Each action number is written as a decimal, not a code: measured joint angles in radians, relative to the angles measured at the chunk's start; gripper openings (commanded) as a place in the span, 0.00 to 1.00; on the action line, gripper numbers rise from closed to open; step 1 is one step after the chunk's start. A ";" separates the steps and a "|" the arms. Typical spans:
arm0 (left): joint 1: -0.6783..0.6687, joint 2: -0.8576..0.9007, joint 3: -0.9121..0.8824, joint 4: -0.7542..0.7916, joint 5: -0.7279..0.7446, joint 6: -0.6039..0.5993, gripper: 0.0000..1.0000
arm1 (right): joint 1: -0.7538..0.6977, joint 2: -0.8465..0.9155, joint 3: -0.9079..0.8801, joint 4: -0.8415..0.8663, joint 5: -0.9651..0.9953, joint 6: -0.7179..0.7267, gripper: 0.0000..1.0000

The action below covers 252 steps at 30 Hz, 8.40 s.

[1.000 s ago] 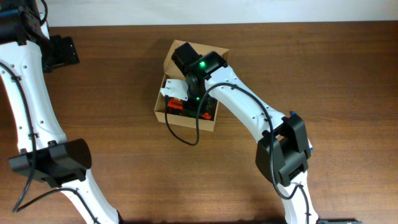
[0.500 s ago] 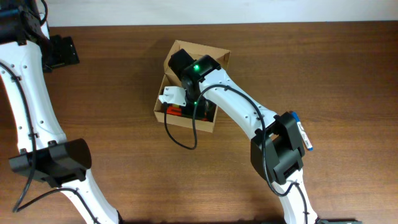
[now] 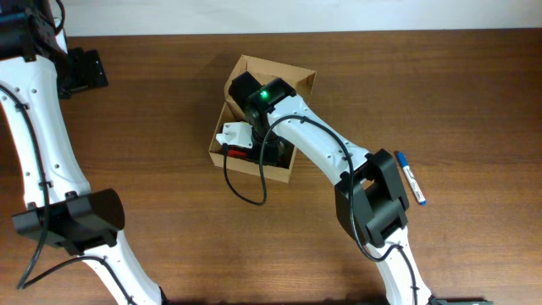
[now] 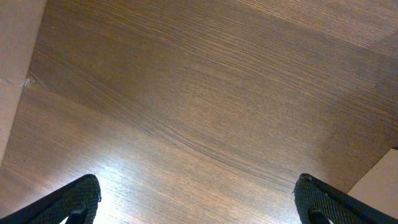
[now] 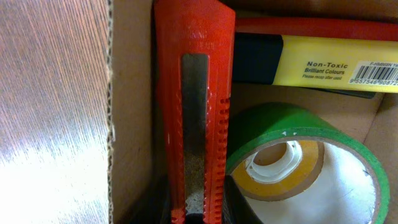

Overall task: Pack container
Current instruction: 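Lower the box cutter into the box along its left wall and release, then lift the right gripper out and move it over the blue marker, then lower the right gripper onto the blue marker and grasp it, then lift the blue marker and carry it left over the box, then lower the marker into the box beside the tapes and release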

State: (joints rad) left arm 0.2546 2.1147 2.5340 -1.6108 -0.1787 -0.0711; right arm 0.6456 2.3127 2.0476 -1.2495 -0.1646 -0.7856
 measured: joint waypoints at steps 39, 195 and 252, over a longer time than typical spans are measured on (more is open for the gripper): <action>0.000 0.000 0.000 0.000 0.000 0.000 0.99 | -0.045 -0.024 0.000 0.053 -0.011 0.027 0.47; 0.000 0.000 0.000 0.000 0.000 0.000 0.99 | -0.811 -0.457 -0.578 0.216 -0.095 0.606 0.04; 0.000 0.000 0.000 0.000 0.000 0.000 0.99 | 0.016 -0.106 0.019 0.018 0.092 0.157 0.04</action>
State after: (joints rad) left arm 0.2546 2.1147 2.5340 -1.6104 -0.1791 -0.0711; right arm 0.6613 2.2063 2.0663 -1.2320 -0.0723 -0.6289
